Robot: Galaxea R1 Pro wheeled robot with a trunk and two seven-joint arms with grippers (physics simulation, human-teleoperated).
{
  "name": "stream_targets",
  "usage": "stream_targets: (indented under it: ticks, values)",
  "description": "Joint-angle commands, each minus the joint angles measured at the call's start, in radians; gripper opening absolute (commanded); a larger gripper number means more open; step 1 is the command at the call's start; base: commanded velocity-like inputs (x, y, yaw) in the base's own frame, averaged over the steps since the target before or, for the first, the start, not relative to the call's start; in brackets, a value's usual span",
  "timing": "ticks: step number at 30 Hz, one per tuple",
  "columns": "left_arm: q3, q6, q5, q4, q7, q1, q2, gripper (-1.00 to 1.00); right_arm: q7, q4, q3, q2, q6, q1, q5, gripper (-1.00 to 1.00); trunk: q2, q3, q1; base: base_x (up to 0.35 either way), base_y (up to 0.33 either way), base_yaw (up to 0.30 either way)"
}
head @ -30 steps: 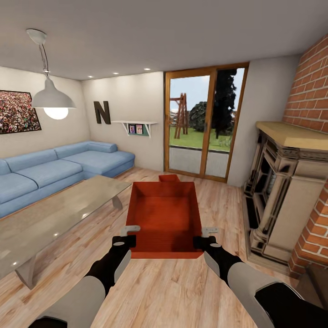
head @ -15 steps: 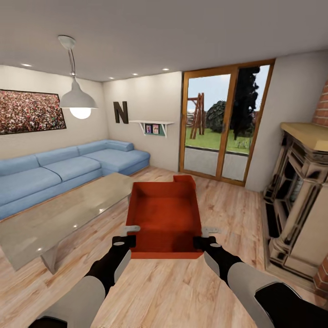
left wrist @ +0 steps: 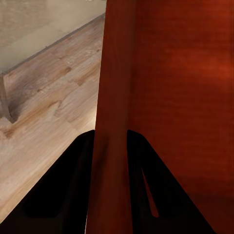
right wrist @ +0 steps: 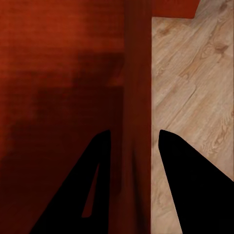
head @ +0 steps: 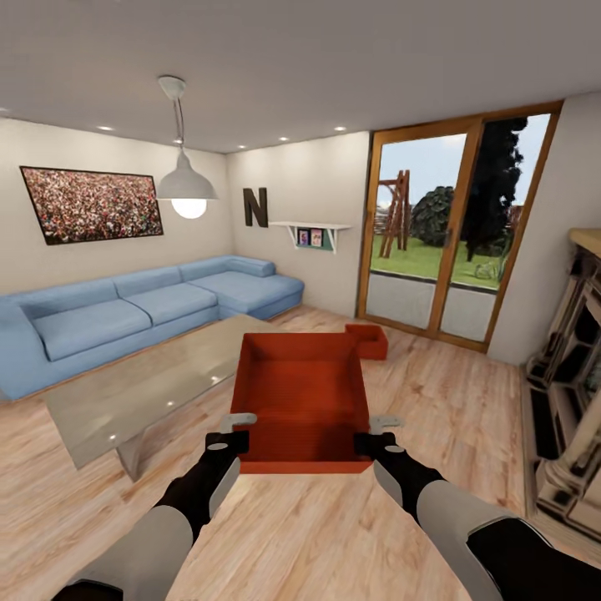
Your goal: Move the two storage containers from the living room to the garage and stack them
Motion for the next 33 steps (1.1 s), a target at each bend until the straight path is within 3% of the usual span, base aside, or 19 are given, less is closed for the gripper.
stream_targets:
  ticks: [1, 20, 33]
  values:
    - [0.003, 0.007, -0.021, -0.005, 0.092, -0.001, 0.002, -1.0, -0.008, 0.012, -0.022, -0.005, -0.003, 0.0, -0.012, -1.0, -0.001, 0.001, 0.0, 0.0, 0.0, 0.194]
    - [0.003, 0.007, -0.021, -0.005, 0.092, -0.001, 0.003, -1.0, -0.008, 0.012, -0.022, -0.005, -0.005, 0.0, -0.012, -1.0, -0.001, 0.023, 0.0, 0.0, 0.0, 0.18]
    - [0.002, 0.007, -0.021, -0.005, 0.092, -0.001, 0.003, -1.0, -0.007, 0.012, -0.022, -0.005, 0.001, 0.0, -0.012, -1.0, -0.001, 0.025, 0.0, 0.0, 0.0, 0.102]
